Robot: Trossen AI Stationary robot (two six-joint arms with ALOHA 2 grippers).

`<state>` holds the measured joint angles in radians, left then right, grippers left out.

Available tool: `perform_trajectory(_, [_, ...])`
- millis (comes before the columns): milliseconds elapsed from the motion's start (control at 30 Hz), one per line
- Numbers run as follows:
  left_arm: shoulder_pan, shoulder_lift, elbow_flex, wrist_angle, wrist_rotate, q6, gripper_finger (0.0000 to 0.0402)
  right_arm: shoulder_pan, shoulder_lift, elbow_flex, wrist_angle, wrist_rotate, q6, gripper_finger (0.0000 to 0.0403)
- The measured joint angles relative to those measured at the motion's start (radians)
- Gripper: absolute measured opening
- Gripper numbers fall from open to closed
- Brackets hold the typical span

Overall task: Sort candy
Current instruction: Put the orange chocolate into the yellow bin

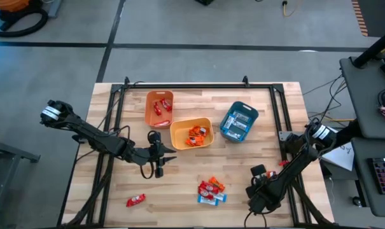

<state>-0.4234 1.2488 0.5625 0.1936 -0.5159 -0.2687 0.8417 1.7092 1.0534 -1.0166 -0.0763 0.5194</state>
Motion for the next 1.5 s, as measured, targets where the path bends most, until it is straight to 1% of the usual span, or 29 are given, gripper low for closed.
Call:
perform_trajectory(133, [0.000, 0.000, 0.000, 0.000, 0.000, 0.000, 0.0087, -0.011, 0.000, 0.000, 0.000, 0.000, 0.000, 0.0013])
perform_trajectory(300, [0.000, 0.000, 0.000, 0.000, 0.000, 0.000, 0.0087, -0.029, -0.008, 0.000, 0.000, 0.033, -0.008, 0.0009])
perform_trajectory(433, [0.000, 0.000, 0.000, 0.000, 0.000, -0.001, 0.0087, -0.051, -0.051, 0.007, -0.004, 0.073, 0.009, 0.0008])
perform_trajectory(567, [0.000, 0.000, 0.000, 0.000, 0.000, -0.003, 0.0087, -0.091, -0.116, 0.043, 0.001, 0.159, 0.042, 0.0008])
perform_trajectory(700, [0.000, -0.001, 0.000, -0.001, 0.000, -0.003, 0.0087, -0.140, -0.192, 0.083, 0.016, 0.282, 0.064, 0.0008])
perform_trajectory(733, [0.000, -0.001, 0.000, 0.000, 0.000, -0.003, 0.0087, -0.151, -0.211, 0.091, 0.021, 0.304, 0.064, 0.0008])
perform_trajectory(800, [0.000, -0.001, 0.000, 0.000, 0.000, -0.003, 0.0087, -0.175, -0.250, 0.097, 0.038, 0.313, 0.076, 0.0008])
perform_trajectory(900, [0.000, -0.001, 0.000, -0.001, 0.001, -0.010, 0.0087, -0.209, -0.288, 0.096, 0.039, 0.288, 0.182, 0.0008])
perform_trajectory(1000, [0.000, -0.001, 0.000, -0.001, 0.001, -0.011, 0.0087, -0.243, -0.297, 0.084, 0.037, 0.175, 0.321, 0.0011])
perform_trajectory(1100, [0.000, -0.001, 0.000, -0.003, 0.001, -0.011, 0.0087, -0.246, -0.276, 0.077, 0.040, 0.105, 0.397, 0.0027])
perform_trajectory(1233, [-0.001, -0.001, 0.000, -0.012, 0.002, -0.011, 0.0087, -0.244, -0.223, 0.077, 0.041, 0.040, 0.424, 0.0077])
perform_trajectory(1400, [-0.001, -0.001, 0.000, -0.019, 0.002, -0.010, 0.0087, -0.250, -0.161, 0.073, 0.017, 0.014, 0.433, 0.0154])
perform_trajectory(1500, [-0.001, -0.001, 0.000, -0.020, 0.002, -0.011, 0.0087, -0.272, -0.130, 0.065, 0.014, -0.031, 0.466, 0.0179])
